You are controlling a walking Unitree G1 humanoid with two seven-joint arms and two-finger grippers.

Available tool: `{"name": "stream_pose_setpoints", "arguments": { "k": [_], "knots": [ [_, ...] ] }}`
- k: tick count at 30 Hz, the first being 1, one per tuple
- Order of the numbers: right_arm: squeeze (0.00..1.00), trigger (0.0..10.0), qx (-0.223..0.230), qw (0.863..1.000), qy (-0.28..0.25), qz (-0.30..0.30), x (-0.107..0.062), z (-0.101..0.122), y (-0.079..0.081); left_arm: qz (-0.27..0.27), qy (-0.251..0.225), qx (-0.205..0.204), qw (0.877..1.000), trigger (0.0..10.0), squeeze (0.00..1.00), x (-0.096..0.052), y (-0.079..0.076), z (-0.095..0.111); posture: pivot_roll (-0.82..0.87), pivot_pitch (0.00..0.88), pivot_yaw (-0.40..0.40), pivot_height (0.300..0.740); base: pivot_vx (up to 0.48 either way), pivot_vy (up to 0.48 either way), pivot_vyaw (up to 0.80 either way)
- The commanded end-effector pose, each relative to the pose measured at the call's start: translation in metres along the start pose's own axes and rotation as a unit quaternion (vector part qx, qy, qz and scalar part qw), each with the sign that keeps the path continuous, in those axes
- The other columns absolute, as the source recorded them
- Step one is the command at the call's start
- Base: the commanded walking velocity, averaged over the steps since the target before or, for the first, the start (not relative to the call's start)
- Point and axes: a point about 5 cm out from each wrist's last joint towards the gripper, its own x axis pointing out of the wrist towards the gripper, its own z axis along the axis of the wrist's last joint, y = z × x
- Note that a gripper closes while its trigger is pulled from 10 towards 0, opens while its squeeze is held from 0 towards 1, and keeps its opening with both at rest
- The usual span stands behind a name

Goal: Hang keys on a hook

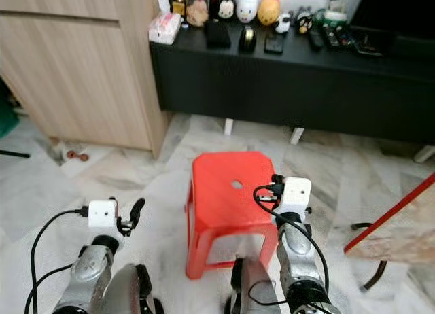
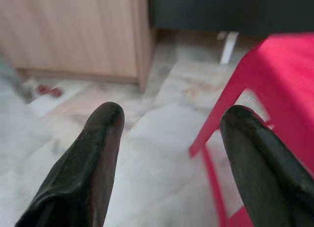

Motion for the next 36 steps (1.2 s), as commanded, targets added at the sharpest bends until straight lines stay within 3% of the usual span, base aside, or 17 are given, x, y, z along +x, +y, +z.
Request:
{"name": "stream_pose_setpoints", "arguments": {
  "k": [1,11,21,36],
  "knots": [
    [0.0,10.0,0.001,1.0,0.012,-0.011,-0.004,-0.005,-0.006,0.0,0.012,-0.006,1.0,10.0,0.0,-0.004,-0.001,-0.006,0.0,0.102,-0.067,0.602,-0.289,0.0,0.0],
    [0.0,10.0,0.001,1.0,0.013,-0.004,-0.003,-0.004,-0.004,0.002,0.01,-0.004,1.0,10.0,0.0,-0.004,0.0,-0.006,0.01,0.106,-0.068,0.602,-0.081,0.0,0.0],
    [0.0,10.0,0.0,1.0,0.02,0.009,0.002,0.001,-0.002,0.002,-0.008,-0.001,1.0,10.0,0.0,0.0,0.003,0.004,0.01,0.105,-0.07,0.645,0.0,0.0,0.0],
    [0.0,10.0,-0.031,0.988,0.055,0.139,0.017,0.024,0.023,-0.008,-0.032,0.007,0.999,10.0,0.0,0.003,0.008,0.018,0.0,0.105,-0.073,0.73,0.0,0.0,0.0]
  ]
}}
